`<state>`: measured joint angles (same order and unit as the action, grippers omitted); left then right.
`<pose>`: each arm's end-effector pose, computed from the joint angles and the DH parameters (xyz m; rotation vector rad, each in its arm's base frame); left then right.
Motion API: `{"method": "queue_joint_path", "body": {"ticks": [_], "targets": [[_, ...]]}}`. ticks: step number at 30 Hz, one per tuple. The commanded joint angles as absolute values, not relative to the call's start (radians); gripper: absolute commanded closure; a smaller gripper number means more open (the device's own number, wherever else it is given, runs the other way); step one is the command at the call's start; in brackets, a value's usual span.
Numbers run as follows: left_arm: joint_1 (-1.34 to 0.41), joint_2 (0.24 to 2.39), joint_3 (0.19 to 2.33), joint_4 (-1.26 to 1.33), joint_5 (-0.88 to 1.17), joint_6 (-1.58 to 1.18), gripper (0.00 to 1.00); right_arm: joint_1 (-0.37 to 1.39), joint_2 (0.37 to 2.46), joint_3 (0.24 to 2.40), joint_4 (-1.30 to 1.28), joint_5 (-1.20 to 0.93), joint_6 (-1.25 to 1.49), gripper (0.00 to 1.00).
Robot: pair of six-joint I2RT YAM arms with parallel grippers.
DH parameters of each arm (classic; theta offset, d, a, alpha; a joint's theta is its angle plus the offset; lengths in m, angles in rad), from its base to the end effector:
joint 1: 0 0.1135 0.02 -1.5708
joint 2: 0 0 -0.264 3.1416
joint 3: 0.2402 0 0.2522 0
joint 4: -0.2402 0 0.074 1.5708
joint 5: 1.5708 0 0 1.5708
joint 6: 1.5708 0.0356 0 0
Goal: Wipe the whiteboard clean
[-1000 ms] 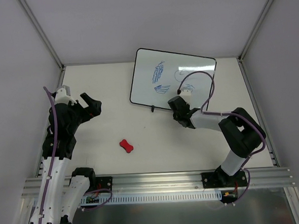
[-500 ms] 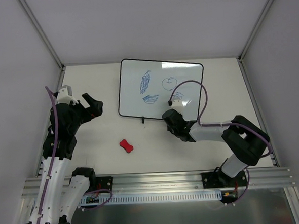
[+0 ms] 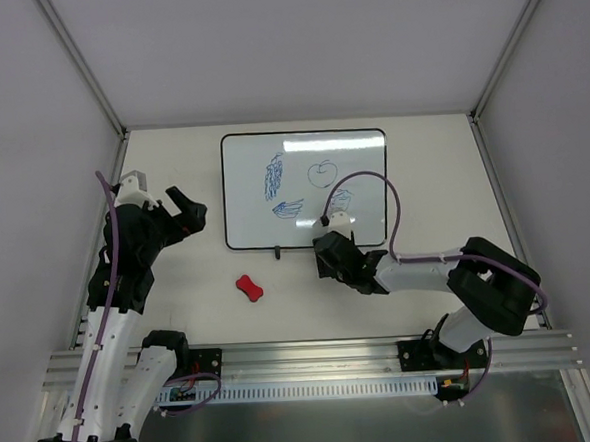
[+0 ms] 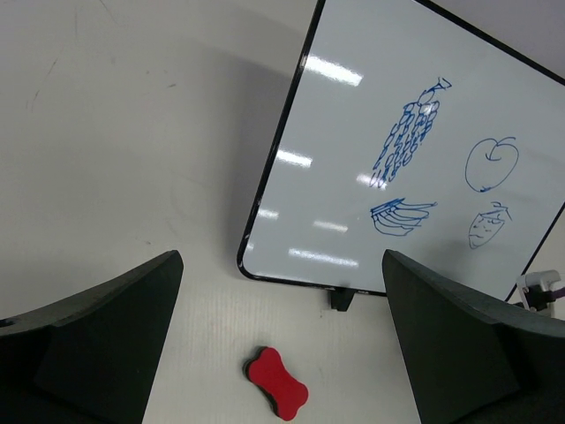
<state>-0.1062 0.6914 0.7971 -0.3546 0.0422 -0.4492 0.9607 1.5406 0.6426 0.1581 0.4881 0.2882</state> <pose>0.1590 -0.0185 0.3403 -0.2843 1.8186 -0.4297 0.1795 0.2277 0.1521 -0.4973 2.1547 0.1228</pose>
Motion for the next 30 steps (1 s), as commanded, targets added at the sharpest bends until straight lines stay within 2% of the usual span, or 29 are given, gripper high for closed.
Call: {"method": "queue_joint_path", "body": {"ticks": [1, 2, 10, 14, 16, 21, 24, 30], "targets": [[-0.117, 0.684, 0.788, -0.371, 0.035, -0.469, 0.01, 0.983, 1.47, 0.655, 0.126, 0.448, 0.259, 0.44], [-0.117, 0.684, 0.788, -0.376, 0.032, -0.474, 0.01, 0.983, 1.424, 0.657, 0.117, 0.443, 0.241, 0.39], [-0.117, 0.704, 0.807, -0.449, 0.064, -0.48, 0.01, 0.927, 1.14, 0.696, -0.064, 0.316, 0.009, 0.21], [-0.117, 0.706, 0.79, -0.491, 0.069, -0.502, 0.01, 0.702, 1.028, 0.722, -0.141, 0.186, -0.054, 0.12], [-0.118, 0.7, 0.778, -0.502, 0.084, -0.503, 0.01, 0.599, 0.993, 0.739, -0.15, 0.056, -0.107, 0.12], [-0.13, 0.71, 0.742, -0.517, 0.121, -0.532, 0.01, 0.231, 1.043, 0.795, -0.123, -0.257, -0.127, 0.1], [-0.149, 0.722, 0.718, -0.522, 0.121, -0.558, 0.01, 0.097, 1.123, 0.81, -0.016, -0.423, -0.091, 0.1], [-0.189, 0.752, 0.672, -0.526, 0.106, -0.624, 0.01, -0.018, 1.311, 0.888, 0.084, -0.636, -0.1, 0.15]]}}
